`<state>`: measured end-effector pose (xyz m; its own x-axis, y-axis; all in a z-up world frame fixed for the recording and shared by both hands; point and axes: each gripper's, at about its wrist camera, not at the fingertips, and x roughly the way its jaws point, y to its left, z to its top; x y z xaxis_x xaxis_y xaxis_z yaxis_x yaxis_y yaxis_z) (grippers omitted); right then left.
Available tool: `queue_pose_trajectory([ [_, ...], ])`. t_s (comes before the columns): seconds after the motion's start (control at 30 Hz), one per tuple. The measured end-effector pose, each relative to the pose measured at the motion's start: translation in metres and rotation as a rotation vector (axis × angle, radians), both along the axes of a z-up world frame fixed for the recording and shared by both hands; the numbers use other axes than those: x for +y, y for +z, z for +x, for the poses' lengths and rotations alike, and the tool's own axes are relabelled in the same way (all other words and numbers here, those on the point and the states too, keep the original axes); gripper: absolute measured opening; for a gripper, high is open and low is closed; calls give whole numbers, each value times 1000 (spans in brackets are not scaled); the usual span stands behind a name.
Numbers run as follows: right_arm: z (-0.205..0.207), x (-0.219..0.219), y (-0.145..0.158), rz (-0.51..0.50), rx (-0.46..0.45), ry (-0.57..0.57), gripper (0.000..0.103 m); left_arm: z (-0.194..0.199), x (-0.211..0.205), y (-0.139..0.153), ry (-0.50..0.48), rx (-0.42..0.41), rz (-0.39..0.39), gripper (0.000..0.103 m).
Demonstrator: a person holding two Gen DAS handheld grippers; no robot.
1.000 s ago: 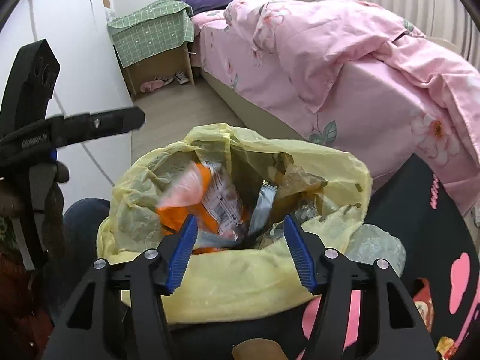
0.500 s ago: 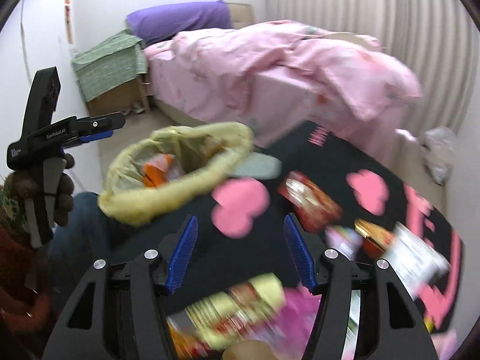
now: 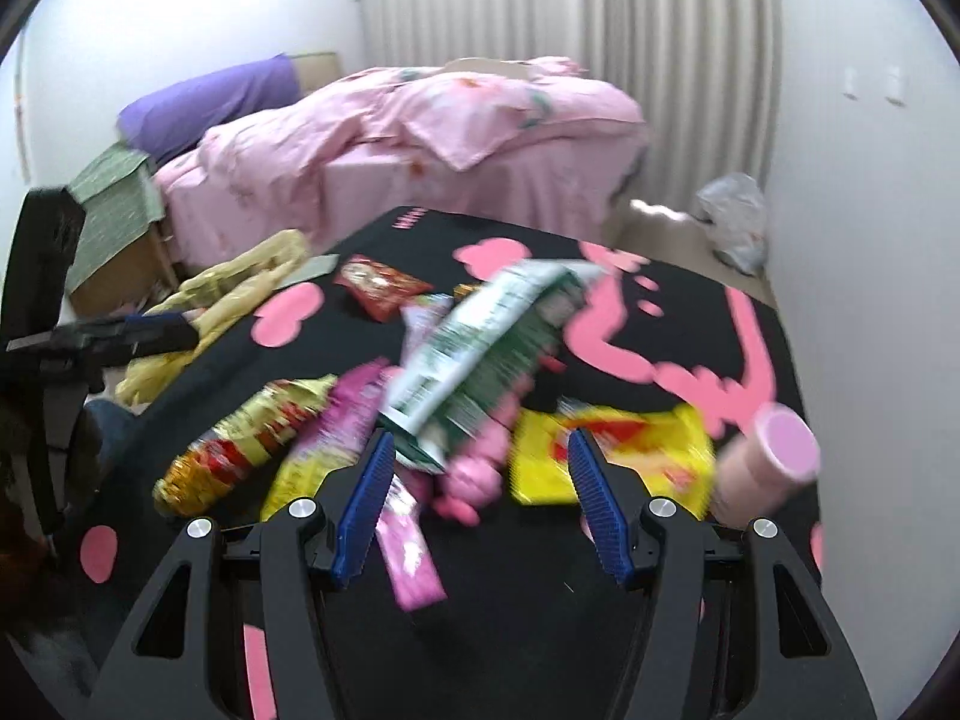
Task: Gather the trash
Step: 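Grasp the white milk carton on the table with the left tool, then lift the milk carton with the left tool while the right tool grasps the pink-yellow snack bag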
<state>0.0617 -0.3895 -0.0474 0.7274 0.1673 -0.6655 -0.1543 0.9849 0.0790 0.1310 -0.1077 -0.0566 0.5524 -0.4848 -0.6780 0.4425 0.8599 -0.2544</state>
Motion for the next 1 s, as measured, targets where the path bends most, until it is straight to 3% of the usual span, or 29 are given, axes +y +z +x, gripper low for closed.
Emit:
queue_pose_trajectory([
  [0.13,-12,-8,-14,15,40,-45,57,-8,-25,-15,-64,66,78,94],
  [0.37,-27,6,-21,-56,21,-40,57,-14,-34,-12,-62,40,116,94],
  [0.5,-27,5,-22,-28,21,-33,57,-4,-33,0,-77,20,53,94],
  [0.63,-28,0,-23,-40,13,-66,57,26,-54,21,-202,31,-62,94],
  [0.7,-32,-6,-24,-37,8,-100,57,38,-73,28,-257,25,-66,94],
  [0.83,-39,-22,-27,28,15,-128,57,78,-132,23,-279,36,48,92],
  [0.9,-43,-30,-29,49,23,-143,57,95,-157,10,-268,67,108,73],
  [1.0,-50,-40,-33,62,24,-174,57,121,-183,-14,-289,177,154,68],
])
